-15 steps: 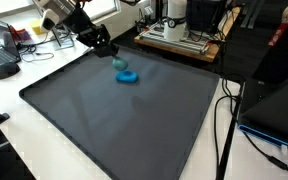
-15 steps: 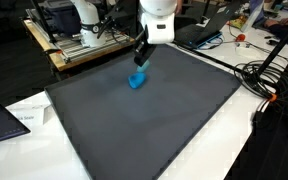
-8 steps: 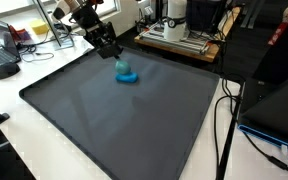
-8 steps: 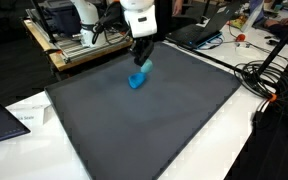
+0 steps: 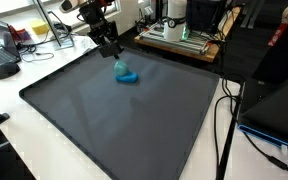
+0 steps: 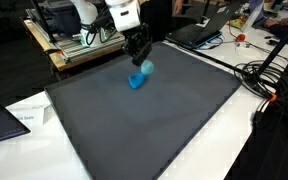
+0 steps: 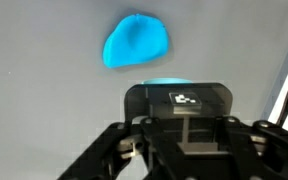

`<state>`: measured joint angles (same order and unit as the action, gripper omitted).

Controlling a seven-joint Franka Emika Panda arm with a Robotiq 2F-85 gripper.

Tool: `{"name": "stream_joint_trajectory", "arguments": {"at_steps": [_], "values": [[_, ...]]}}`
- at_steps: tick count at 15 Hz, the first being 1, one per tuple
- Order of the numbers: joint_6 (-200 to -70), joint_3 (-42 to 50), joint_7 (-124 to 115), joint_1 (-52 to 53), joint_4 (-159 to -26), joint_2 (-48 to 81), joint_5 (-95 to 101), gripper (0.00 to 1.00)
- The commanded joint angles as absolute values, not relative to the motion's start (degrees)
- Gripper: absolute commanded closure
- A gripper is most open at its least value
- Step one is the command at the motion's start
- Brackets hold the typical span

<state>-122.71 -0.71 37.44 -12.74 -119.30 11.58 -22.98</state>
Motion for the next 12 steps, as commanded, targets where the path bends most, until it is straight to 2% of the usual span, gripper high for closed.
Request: {"name": "stream_joint_trajectory", "arguments": {"at_steps": [1, 7, 8, 12], "values": [[-123.27, 0.67, 39.98, -11.94, -120.05, 10.85, -25.06, 0.53], [-123.53, 1.13, 42.13, -12.39, -121.26, 9.46, -26.42, 0.53], [-121.05, 1.15, 42.47, -12.65, -120.32, 9.93, -26.52, 0.78], [-111.4, 2.18, 45.27, -13.88, -116.61, 12.45, -27.79, 0.78]]}}
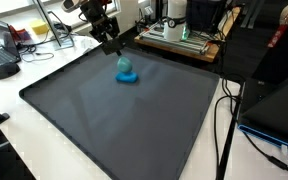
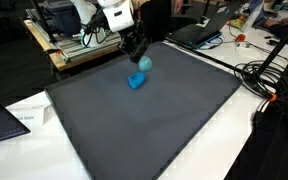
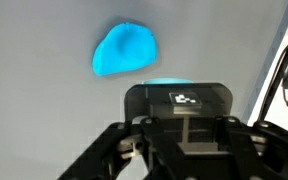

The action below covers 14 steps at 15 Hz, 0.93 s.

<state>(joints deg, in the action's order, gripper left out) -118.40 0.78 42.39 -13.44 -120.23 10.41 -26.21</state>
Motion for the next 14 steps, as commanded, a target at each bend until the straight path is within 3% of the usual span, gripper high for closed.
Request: {"name": "stream_joint_trajectory", "arguments": {"at_steps": [1, 14], "values": [[-109.59, 2.56, 46.28, -14.23, -115.66, 13.04, -28.39, 0.78], [-99.77, 3.63, 55.98, -20.37, -101.46, 28.67, -37.29, 0.78]]}}
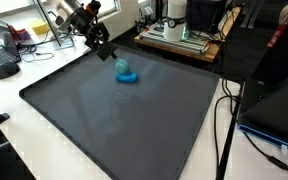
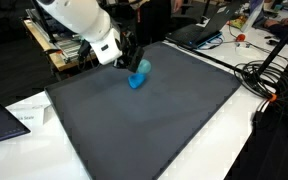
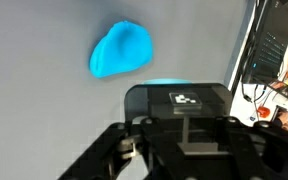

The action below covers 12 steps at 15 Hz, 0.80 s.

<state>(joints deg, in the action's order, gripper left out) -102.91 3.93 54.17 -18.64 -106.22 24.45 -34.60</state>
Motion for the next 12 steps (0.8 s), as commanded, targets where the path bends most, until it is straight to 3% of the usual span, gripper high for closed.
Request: {"name": "stream_joint_trajectory", "arguments": {"at_steps": [1, 12], "values": [[-99.64, 3.59, 56.13, -20.74, -100.46, 29.94, -37.61, 0.78], [-90.81, 2.66, 58.36, -26.34, -90.11, 41.19, -40.45, 0.78]]}}
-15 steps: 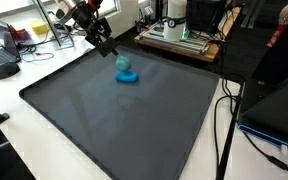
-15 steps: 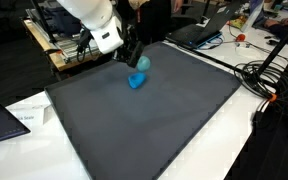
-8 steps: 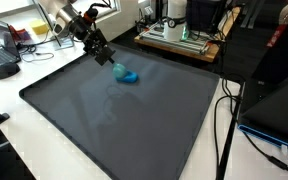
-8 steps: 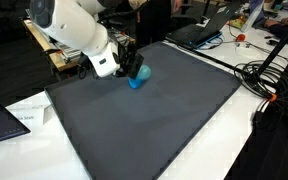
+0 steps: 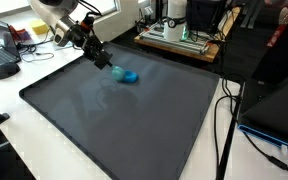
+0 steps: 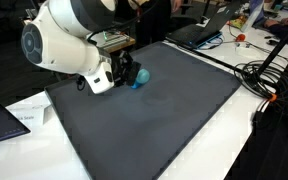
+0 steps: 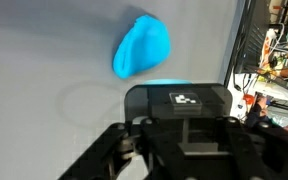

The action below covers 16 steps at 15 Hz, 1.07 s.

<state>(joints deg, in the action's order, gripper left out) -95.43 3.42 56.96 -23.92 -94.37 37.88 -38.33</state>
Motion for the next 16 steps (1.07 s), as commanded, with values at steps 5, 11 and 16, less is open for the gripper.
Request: {"name": "stream_joint_trajectory", "arguments": {"at_steps": [5, 11, 16], "values": [[-88.52, 2.62, 59.43, -27.22, -88.47, 42.9, -42.12, 0.78], [-91.4, 4.64, 56.59, -23.55, -93.54, 35.32, -38.08, 0.78], [-96.89, 5.59, 53.74, -19.28, -100.87, 26.34, -32.56, 0.78]]}}
